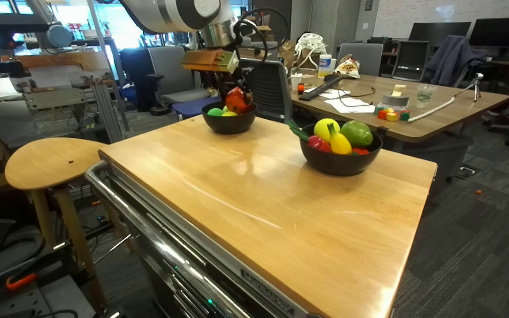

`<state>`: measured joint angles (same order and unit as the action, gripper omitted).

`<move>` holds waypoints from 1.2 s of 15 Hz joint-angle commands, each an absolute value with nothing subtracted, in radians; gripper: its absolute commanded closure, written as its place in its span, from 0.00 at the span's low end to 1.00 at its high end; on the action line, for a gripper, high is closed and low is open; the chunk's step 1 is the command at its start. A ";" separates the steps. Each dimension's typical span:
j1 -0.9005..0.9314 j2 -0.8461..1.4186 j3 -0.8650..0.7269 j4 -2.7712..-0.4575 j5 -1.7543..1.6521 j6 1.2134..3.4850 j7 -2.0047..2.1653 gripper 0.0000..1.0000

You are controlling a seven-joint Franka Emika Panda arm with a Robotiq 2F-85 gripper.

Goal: Remove all the fruit toys from the bowls starting with the one on the left

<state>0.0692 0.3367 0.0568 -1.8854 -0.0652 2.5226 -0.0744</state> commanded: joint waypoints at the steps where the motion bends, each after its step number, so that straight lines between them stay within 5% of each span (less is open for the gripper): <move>1: 0.082 0.113 0.084 -2.126 -0.086 2.567 -0.120 0.44; 11: 0.220 -0.289 0.152 -2.703 0.106 2.848 -0.143 0.44; 18: 0.236 -0.289 0.249 -2.752 0.052 2.799 0.098 0.44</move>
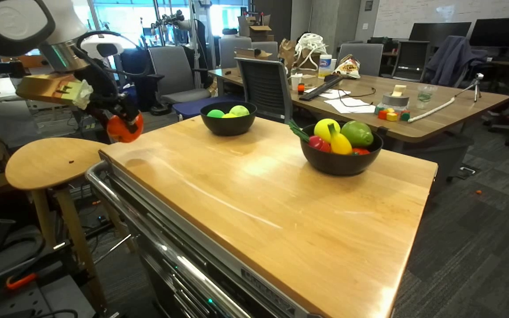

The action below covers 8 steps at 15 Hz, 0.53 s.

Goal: Remove all the fruit toys from the bowls starting with the one on the left

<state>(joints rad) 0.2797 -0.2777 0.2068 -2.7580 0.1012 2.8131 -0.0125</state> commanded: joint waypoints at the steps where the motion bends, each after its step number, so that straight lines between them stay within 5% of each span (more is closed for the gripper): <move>1: 0.204 -0.281 0.270 -2.744 0.013 2.822 0.155 0.44; 8: 0.017 -0.200 0.361 -2.660 -0.205 2.787 0.446 0.44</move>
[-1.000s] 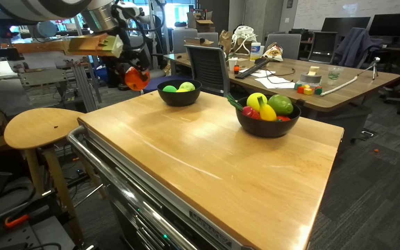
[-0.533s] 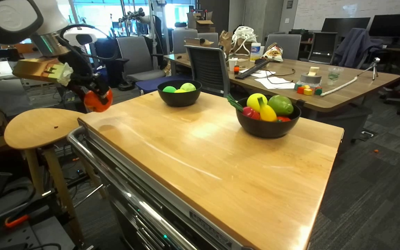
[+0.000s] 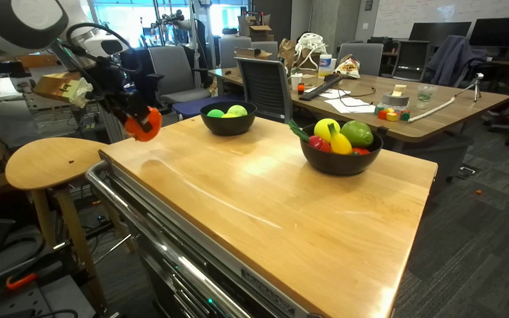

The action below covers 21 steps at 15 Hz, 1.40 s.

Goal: Remove all the fruit toys from the bowls starting with the one on the left

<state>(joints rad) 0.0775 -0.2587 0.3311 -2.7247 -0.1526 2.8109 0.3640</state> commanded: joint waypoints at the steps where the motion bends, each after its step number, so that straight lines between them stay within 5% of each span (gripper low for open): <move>1: 0.010 -0.161 0.352 -2.639 -0.197 2.777 0.446 0.44; 6: 0.053 -0.032 0.268 -2.546 -0.112 2.697 0.422 0.44; 7: 0.061 -0.035 0.255 -2.533 -0.092 2.669 0.421 0.14; 8: 0.072 -0.039 0.242 -2.524 -0.053 2.649 0.404 0.03; 14: 0.153 -0.266 0.250 -2.591 0.041 2.440 0.385 0.00; 15: 0.127 -0.134 0.232 -2.549 0.005 2.516 0.396 0.00; 21: 0.152 -0.248 0.249 -2.586 0.019 2.447 0.396 0.00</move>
